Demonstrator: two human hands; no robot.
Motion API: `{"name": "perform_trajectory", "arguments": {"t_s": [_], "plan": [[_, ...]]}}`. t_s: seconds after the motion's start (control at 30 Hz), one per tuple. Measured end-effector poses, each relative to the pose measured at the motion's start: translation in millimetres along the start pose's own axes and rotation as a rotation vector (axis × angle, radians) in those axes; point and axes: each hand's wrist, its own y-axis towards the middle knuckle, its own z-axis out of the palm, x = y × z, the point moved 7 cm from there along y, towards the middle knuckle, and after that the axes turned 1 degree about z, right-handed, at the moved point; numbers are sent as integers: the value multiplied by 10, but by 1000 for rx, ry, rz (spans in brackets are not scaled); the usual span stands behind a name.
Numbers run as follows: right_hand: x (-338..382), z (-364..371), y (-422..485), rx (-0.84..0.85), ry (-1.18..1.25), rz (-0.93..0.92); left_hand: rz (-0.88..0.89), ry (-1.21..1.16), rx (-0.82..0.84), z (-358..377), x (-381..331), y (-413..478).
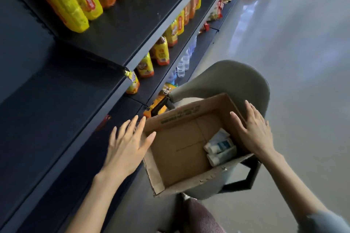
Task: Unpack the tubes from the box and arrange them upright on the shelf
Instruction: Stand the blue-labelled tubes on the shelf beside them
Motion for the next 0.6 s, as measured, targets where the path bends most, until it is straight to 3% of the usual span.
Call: {"name": "perform_trajectory", "arguments": {"t_s": [0.4, 0.6], "plan": [[-344, 1343, 1, 233, 441, 218, 119, -22, 197, 943, -550, 599], [-633, 2211, 100, 373, 560, 583, 144, -50, 278, 1425, -556, 865]]}}
